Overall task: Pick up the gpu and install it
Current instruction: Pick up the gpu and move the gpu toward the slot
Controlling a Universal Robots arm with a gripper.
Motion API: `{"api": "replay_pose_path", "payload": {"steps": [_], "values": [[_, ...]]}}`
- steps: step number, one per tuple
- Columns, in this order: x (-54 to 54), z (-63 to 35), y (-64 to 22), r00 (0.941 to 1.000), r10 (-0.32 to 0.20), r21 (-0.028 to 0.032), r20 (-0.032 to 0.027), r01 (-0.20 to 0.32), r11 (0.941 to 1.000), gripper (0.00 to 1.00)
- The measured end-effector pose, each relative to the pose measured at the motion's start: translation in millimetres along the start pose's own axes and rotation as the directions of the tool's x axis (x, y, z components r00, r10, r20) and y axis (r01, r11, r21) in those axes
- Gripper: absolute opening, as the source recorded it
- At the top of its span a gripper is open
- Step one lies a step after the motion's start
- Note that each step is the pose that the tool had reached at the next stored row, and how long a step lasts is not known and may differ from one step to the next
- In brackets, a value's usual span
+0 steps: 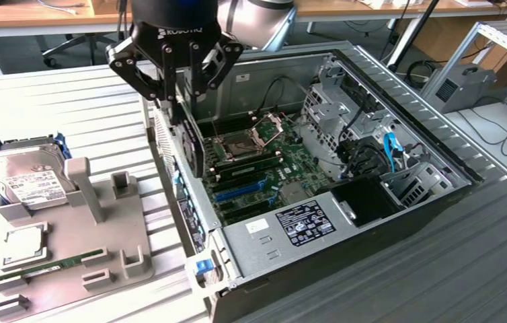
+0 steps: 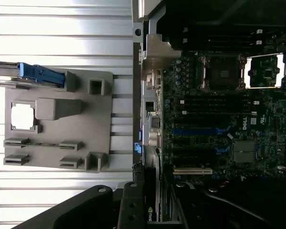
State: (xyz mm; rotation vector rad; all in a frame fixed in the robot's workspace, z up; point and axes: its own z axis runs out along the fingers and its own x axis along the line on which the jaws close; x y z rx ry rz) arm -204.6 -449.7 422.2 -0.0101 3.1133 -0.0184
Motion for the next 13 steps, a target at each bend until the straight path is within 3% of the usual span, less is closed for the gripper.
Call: {"api": "replay_pose_path", "payload": {"steps": [13], "values": [[-18.9,1.0,-0.1,1.0,0.0,0.0001,-0.0014,0.0,1.0,0.26]]}}
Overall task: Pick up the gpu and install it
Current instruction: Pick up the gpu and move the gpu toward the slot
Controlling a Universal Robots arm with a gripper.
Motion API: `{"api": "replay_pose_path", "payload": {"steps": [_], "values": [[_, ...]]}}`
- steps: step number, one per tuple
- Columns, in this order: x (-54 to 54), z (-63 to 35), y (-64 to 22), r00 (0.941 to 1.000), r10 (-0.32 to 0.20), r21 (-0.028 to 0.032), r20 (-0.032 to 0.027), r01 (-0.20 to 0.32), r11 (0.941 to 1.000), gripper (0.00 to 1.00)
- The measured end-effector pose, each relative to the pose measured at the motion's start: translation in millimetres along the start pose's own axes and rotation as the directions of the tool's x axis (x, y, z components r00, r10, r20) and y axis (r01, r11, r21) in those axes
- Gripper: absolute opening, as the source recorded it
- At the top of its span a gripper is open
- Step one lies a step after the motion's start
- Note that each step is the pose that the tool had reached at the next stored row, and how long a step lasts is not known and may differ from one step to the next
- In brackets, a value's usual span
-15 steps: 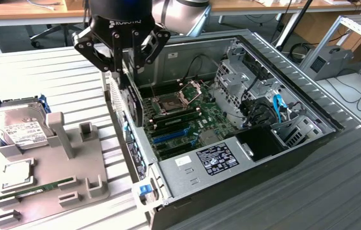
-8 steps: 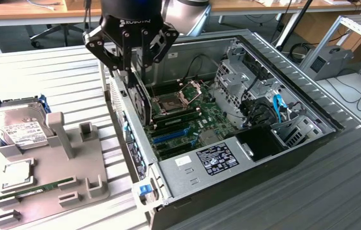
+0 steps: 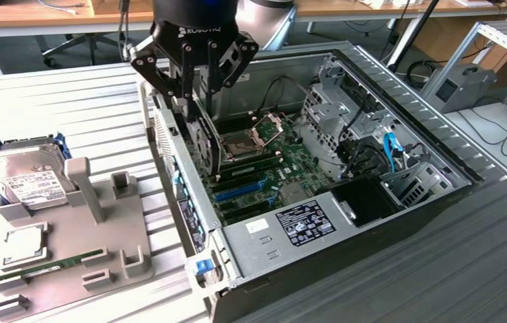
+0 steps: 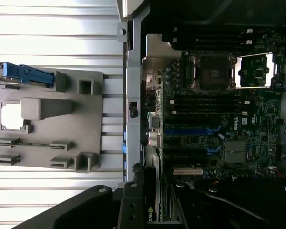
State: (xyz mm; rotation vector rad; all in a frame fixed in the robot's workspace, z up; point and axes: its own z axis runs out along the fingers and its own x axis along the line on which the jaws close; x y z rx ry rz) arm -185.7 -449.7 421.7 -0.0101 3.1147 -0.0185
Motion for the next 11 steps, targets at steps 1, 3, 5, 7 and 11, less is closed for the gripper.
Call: {"api": "replay_pose_path", "payload": {"steps": [1,3,5,7,11], "values": [[-1.0,0.1,0.0,1.0,0.0,0.0,0.0,0.0,1.0,0.26],[-3.3,0.3,0.0,1.0,0.0,0.0001,-0.0002,0.0,1.0,0.26],[-6.9,0.6,0.0,1.0,0.0,0.0,-0.0003,0.0,1.0,0.26],[-9.3,0.8,0.0,1.0,0.0,0.0,-0.0004,0.0,1.0,0.26],[-13.5,1.1,-0.1,1.0,0.0,0.0,-0.0004,0.0,1.0,0.26]]}}
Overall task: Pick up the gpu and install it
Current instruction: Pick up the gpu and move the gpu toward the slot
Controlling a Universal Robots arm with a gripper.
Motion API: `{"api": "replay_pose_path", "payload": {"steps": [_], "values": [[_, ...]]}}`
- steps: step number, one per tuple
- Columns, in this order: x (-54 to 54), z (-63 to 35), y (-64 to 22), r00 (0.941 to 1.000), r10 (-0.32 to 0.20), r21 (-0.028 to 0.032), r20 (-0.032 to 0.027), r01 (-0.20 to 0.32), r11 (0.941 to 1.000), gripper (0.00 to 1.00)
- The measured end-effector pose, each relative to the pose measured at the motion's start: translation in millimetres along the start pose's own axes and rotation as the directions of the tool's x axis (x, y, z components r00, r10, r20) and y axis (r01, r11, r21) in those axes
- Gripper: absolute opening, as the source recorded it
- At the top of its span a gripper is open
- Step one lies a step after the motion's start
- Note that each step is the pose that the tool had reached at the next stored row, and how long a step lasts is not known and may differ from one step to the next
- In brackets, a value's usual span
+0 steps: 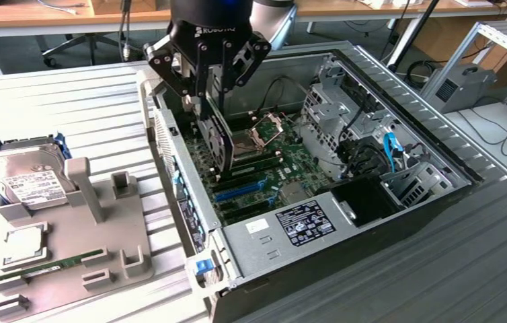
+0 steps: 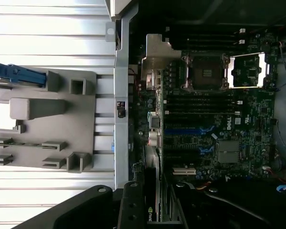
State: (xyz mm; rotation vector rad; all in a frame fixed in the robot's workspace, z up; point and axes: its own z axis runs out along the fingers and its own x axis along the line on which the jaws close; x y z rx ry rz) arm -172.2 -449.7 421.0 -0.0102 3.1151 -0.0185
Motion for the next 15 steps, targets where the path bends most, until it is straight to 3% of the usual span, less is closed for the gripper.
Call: {"api": "replay_pose_path", "payload": {"steps": [15], "values": [[-15.7,0.7,-0.1,1.0,0.0,0.0,0.0,0.0,1.0,0.26]]}}
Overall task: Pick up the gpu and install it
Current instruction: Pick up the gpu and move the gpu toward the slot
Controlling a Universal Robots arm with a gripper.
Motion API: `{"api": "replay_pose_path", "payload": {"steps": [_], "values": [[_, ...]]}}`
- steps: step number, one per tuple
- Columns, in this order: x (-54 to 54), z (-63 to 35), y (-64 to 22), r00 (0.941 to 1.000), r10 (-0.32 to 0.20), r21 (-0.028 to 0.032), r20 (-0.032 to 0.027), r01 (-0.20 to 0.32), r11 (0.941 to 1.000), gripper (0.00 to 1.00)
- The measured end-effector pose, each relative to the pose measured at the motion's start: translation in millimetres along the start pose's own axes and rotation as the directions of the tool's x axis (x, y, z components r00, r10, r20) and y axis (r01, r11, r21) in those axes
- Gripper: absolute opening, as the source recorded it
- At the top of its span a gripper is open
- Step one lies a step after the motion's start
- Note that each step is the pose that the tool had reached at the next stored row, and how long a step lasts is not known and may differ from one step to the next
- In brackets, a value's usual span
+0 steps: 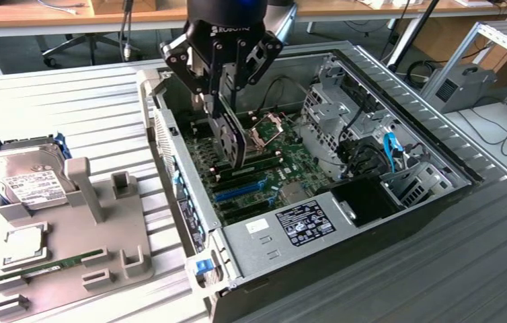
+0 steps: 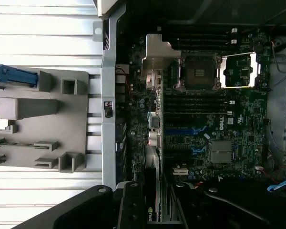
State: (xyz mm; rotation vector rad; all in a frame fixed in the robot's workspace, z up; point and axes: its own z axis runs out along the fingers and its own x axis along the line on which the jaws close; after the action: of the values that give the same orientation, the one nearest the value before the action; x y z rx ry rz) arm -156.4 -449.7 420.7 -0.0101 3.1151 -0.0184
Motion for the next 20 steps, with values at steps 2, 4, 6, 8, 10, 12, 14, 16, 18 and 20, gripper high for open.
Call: {"api": "replay_pose_path", "payload": {"steps": [2,4,6,8,10,12,14,16,18,20], "values": [[-0.8,0.0,0.0,1.0,0.0,0.0,0.0,0.0,1.0,0.26],[-1.3,0.1,0.0,1.0,0.0,-0.0001,0.0,0.0,1.0,0.26],[-1.6,0.1,0.0,1.0,0.0,0.0001,0.0,0.0,1.0,0.26],[-2.0,0.3,0.0,1.0,0.0,0.0,0.0,0.0,1.0,0.26],[-2.4,0.4,0.0,1.0,0.0,0.0,0.0,0.0,1.0,0.26],[-2.9,0.5,0.0,1.0,0.0,0.0,0.0,0.0,1.0,0.26],[-4.1,0.7,0.0,1.0,0.0,0.0002,0.0,0.0,1.0,0.26],[-4.8,0.8,0.0,1.0,0.0,0.0002,0.0,0.0,1.0,0.26],[-5.6,1.0,0.0,1.0,0.0,0.0001,0.0,0.0,1.0,0.26],[-6.6,1.1,0.0,1.0,0.0,0.0002,0.0,0.0,1.0,0.26]]}}
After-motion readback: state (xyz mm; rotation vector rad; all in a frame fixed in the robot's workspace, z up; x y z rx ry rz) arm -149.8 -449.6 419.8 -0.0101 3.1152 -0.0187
